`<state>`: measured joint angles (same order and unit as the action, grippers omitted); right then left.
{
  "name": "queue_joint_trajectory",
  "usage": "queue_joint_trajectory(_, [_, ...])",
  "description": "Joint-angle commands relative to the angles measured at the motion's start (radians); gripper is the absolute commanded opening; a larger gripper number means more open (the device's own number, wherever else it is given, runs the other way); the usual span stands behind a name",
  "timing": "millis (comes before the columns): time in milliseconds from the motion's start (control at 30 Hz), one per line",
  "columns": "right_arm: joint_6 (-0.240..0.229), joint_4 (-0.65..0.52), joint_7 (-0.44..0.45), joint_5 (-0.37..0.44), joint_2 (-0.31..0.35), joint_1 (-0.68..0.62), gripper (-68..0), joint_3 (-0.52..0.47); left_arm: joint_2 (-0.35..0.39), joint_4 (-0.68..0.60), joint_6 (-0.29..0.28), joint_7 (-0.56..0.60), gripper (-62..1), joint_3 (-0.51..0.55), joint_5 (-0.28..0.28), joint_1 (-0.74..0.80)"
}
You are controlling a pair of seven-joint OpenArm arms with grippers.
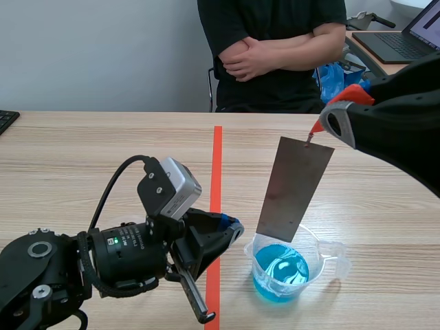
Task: Do the redox reaction experiment.
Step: 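Raise the plate and point at it, then lower the plate into the blue solution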
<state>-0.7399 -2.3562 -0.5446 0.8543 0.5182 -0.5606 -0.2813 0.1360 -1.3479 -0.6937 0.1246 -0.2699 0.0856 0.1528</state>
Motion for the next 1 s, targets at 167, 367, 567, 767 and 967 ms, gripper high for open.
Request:
queue_joint_trajectory(167, [-0.006,-0.005,0.011,0.014,0.005,-0.002,-66.0,-0.012,0.045,-0.162,-0.002,0.014,-56.5,0.077,-0.015,0.103])
queue_joint_trajectory(367, [-0.006,-0.005,0.011,0.014,0.005,-0.002,-66.0,-0.012,0.118,-0.323,-0.002,0.014,-56.5,0.208,-0.028,0.263])
queue_joint_trajectory(567, [-0.006,-0.005,0.012,0.014,0.005,-0.002,-66.0,-0.012,0.136,-0.489,-0.002,0.015,-56.5,0.409,-0.116,0.435])
queue_joint_trajectory(767, [-0.006,-0.005,0.012,0.014,0.005,-0.002,-66.0,-0.012,0.136,-0.633,-0.002,0.014,-56.5,0.618,-0.166,0.608])
queue_joint_trajectory(967, [-0.006,-0.005,0.011,0.014,0.005,-0.002,-66.0,-0.012,0.113,-0.708,-0.002,0.015,-56.4,0.837,-0.231,0.791])
